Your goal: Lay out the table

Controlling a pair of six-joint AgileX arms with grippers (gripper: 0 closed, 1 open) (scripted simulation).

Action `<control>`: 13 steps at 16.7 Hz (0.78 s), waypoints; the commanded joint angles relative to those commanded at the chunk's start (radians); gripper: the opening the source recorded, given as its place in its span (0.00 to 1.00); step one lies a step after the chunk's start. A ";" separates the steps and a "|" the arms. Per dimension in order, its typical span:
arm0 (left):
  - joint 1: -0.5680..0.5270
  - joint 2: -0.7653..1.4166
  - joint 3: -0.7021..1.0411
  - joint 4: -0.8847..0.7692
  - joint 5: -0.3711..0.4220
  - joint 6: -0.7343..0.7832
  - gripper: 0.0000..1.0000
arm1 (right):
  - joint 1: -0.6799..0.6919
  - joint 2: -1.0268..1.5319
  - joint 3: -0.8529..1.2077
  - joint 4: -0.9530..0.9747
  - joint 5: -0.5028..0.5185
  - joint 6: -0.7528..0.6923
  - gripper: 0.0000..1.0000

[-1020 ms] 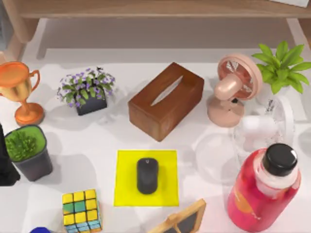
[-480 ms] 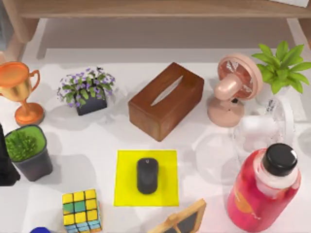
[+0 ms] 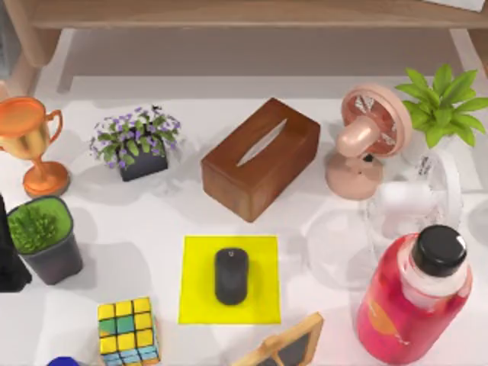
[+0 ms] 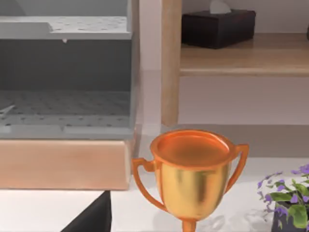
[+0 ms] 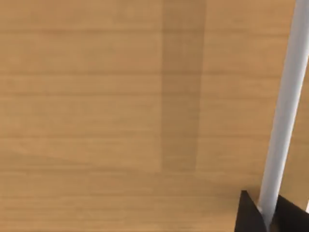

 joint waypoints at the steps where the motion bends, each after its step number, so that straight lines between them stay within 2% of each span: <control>1: 0.000 0.000 0.000 0.000 0.000 0.000 1.00 | 0.000 0.000 0.000 0.000 0.000 0.000 0.00; 9: 0.000 0.000 0.000 0.000 0.000 0.000 1.00 | 0.000 0.003 0.002 -0.004 0.002 0.002 0.00; 13: 0.000 0.000 0.000 0.000 0.000 0.000 1.00 | 0.042 0.034 0.090 -0.060 0.047 0.001 0.00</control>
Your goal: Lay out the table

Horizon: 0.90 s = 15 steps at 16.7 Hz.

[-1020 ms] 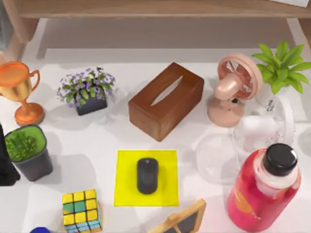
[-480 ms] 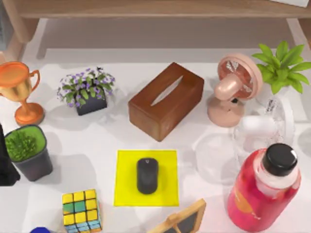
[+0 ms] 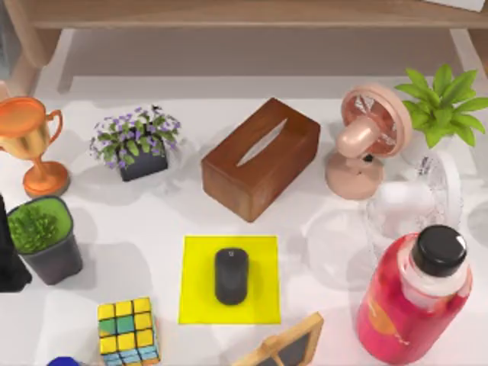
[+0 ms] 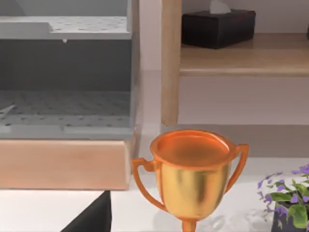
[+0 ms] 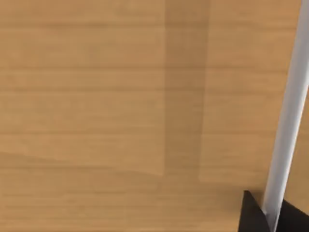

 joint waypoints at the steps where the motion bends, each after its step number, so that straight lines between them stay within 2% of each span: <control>1: 0.000 0.000 0.000 0.000 0.000 0.000 1.00 | 0.016 0.012 0.031 -0.020 0.016 0.000 0.00; 5: 0.000 0.000 0.000 0.000 0.000 0.000 1.00 | 0.065 0.048 0.129 -0.084 0.064 0.000 0.00; 11: 0.000 0.000 0.000 0.000 0.000 0.000 1.00 | 0.066 0.053 0.146 -0.096 0.071 0.001 0.00; 15: 0.000 0.000 0.000 0.000 0.000 0.000 1.00 | 0.101 0.102 0.256 -0.160 0.106 0.000 0.00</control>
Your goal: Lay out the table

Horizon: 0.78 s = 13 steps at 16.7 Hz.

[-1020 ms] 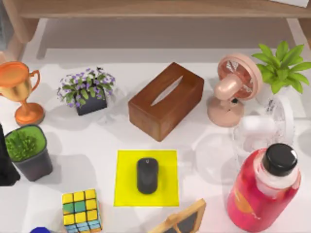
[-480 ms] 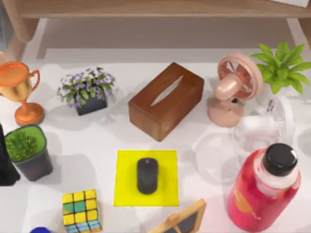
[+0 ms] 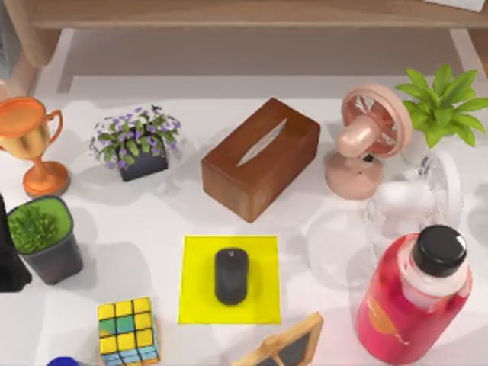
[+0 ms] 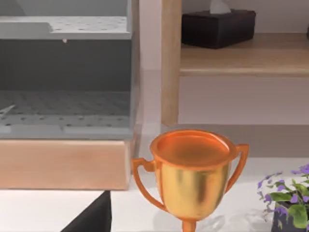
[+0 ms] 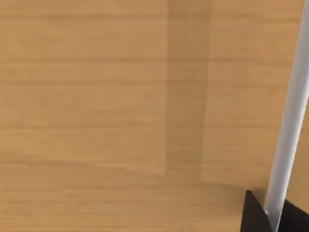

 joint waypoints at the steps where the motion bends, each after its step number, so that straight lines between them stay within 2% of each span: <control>1: 0.000 0.000 0.000 0.000 0.000 0.000 1.00 | 0.011 0.014 0.033 -0.020 0.010 0.000 0.00; 13: 0.000 0.000 0.000 0.000 0.000 0.000 1.00 | 0.050 0.083 0.196 -0.115 0.056 0.001 0.00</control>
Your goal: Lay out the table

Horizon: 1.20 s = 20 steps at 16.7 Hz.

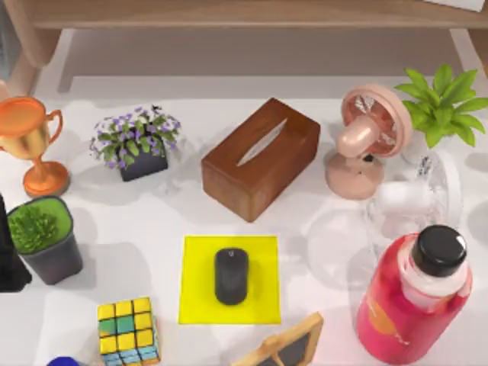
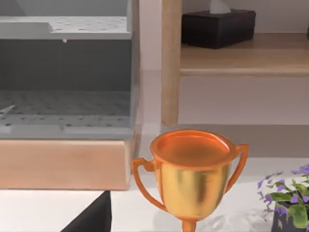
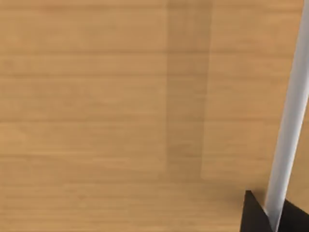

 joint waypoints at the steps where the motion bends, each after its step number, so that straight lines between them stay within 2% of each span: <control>1: 0.000 0.000 0.000 0.000 0.000 0.000 1.00 | 0.008 0.017 0.037 -0.020 0.007 0.000 0.00; 5: 0.000 0.000 0.000 0.000 0.000 0.000 1.00 | 0.039 0.081 0.185 -0.102 0.038 0.000 0.00; 10: 0.000 0.000 0.000 0.000 0.000 0.000 1.00 | 0.046 0.092 0.211 -0.120 0.045 0.002 0.00; 20: 0.000 0.000 0.000 0.000 0.000 0.000 1.00 | 0.046 0.092 0.211 -0.120 0.045 0.002 0.75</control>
